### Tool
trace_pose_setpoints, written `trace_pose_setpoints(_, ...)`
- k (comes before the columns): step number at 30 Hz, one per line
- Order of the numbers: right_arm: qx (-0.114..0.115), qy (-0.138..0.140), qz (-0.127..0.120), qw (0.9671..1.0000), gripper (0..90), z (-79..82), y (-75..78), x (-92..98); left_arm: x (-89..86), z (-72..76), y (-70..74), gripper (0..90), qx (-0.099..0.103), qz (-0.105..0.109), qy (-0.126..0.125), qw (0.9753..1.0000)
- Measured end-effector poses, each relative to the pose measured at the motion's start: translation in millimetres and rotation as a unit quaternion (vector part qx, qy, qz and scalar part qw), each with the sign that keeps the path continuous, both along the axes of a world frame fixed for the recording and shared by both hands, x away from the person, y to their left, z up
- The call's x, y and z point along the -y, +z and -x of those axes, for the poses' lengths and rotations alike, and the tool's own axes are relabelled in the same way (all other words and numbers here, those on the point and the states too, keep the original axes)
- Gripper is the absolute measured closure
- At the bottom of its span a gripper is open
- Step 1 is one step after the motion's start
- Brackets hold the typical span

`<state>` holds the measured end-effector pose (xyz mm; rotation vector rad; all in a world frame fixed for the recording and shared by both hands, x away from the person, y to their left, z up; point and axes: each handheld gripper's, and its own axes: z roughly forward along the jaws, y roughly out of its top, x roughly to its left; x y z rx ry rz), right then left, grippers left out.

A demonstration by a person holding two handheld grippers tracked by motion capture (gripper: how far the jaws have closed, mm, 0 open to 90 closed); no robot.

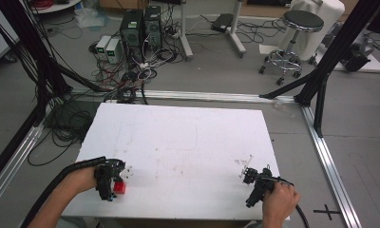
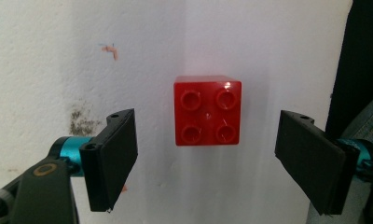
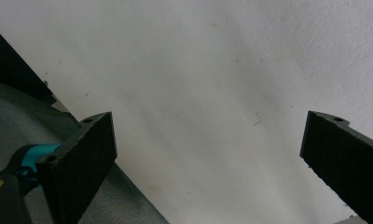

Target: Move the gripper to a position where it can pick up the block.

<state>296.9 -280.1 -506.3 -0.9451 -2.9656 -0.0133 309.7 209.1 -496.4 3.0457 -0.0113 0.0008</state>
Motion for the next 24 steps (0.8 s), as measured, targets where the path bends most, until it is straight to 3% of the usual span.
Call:
trace_pose_setpoints(11,0.000,0.001,-0.001,1.0000,2.8,-0.2,0.0,0.7,7.5,-0.3,-12.6,21.5,0.000,-0.020,-0.012,0.9997)
trace_pose_setpoints(24,-0.001,0.001,-0.001,1.0000,2.8,-0.4,-0.9,0.2,8.5,-0.1,-14.3,21.8,-0.002,-0.028,-0.009,0.9996)
